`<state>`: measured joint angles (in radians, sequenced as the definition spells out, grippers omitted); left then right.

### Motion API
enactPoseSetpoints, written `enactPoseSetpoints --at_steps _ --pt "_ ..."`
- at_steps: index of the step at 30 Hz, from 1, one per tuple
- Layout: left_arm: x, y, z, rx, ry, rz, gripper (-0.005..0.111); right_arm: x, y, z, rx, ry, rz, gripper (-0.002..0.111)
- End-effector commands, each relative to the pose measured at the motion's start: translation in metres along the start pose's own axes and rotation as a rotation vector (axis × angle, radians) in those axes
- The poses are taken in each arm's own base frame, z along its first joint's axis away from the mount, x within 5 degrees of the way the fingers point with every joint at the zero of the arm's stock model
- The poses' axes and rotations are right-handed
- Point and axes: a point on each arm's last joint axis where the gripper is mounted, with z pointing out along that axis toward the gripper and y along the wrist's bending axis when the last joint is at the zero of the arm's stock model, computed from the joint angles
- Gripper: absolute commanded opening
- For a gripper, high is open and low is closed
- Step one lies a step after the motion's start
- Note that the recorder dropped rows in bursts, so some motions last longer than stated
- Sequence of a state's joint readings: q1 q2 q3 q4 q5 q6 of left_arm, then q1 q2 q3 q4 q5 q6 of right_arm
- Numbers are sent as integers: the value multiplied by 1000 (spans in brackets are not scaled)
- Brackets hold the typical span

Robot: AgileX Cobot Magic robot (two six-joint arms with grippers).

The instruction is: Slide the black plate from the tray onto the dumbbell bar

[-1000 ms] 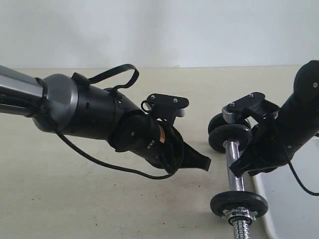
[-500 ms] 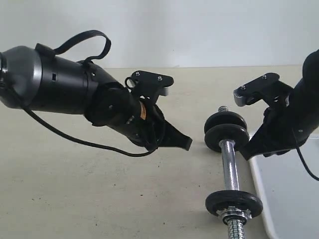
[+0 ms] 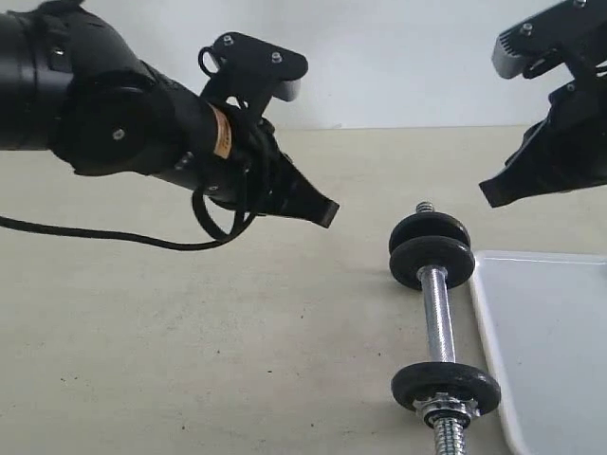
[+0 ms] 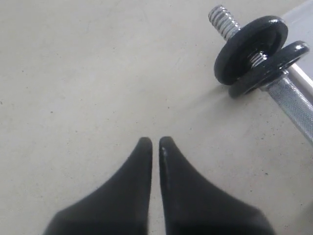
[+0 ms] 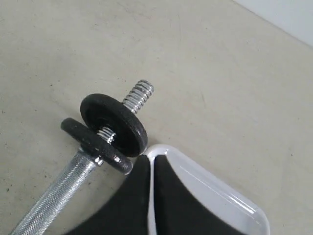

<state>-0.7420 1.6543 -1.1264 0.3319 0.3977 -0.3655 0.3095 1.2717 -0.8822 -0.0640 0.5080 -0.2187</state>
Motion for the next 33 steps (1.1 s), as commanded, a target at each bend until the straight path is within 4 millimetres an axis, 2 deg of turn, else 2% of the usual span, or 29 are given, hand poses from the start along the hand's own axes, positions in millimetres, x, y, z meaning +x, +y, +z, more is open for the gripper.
enactPoseSetpoints --at_steps 1,4,9,12,20,33 --pt "5 5 -21 -13 -45 34 4 -4 2 -14 -23 -63 -26 0" --pt "12 6 -35 1 -82 35 4 -7 6 -22 -69 -106 -27 0" --pt "31 9 -78 37 -233 66 4 -12 15 -43 -153 -207 -73 0" --pt "43 12 -97 40 -278 79 4 -12 15 -43 -158 -202 -76 0" --pt "70 9 -104 104 -336 6 4 -10 19 -43 -207 -179 -48 0" --pt "71 11 -121 106 -395 4 4 -3 26 -44 -289 -104 -30 0"
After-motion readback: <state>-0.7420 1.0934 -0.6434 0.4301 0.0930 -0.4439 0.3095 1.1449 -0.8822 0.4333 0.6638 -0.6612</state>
